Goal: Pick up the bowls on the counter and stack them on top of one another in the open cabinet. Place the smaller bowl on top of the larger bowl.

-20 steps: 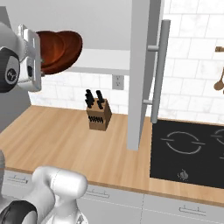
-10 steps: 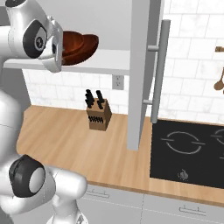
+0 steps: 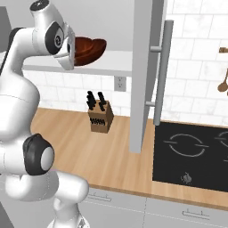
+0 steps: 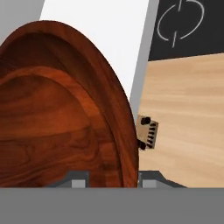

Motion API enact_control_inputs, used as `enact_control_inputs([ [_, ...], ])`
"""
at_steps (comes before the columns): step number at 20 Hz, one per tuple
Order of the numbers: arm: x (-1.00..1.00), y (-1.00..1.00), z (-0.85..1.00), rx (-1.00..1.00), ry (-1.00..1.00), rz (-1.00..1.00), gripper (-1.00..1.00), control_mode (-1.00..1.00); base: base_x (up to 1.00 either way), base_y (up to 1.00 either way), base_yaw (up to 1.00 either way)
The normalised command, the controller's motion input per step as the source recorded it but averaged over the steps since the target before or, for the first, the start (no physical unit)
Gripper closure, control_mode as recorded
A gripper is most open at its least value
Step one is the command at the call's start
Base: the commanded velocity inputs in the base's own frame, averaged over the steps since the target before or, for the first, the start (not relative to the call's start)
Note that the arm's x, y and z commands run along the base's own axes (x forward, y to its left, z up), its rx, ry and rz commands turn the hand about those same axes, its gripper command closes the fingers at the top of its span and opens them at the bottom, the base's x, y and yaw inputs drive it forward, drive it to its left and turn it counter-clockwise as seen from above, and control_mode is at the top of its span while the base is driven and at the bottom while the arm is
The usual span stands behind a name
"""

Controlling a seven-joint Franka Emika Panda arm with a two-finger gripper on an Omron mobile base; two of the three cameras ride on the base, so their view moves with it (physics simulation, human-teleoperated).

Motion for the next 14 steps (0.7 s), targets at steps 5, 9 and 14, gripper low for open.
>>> enact_control_inputs([
  [5,0.60,-0.01,-0.24,0.00,0.00,0.00,1.00,-1.00,0.00,0.00,0.00],
  [9,0.52,-0.01,-0.02,0.00,-0.01,0.00,1.00,-1.00,0.00,0.00,0.00],
  [14,0.56,0.00,-0.03,0.00,0.00,0.00,-1.00,-1.00,0.00,0.00,0.00],
])
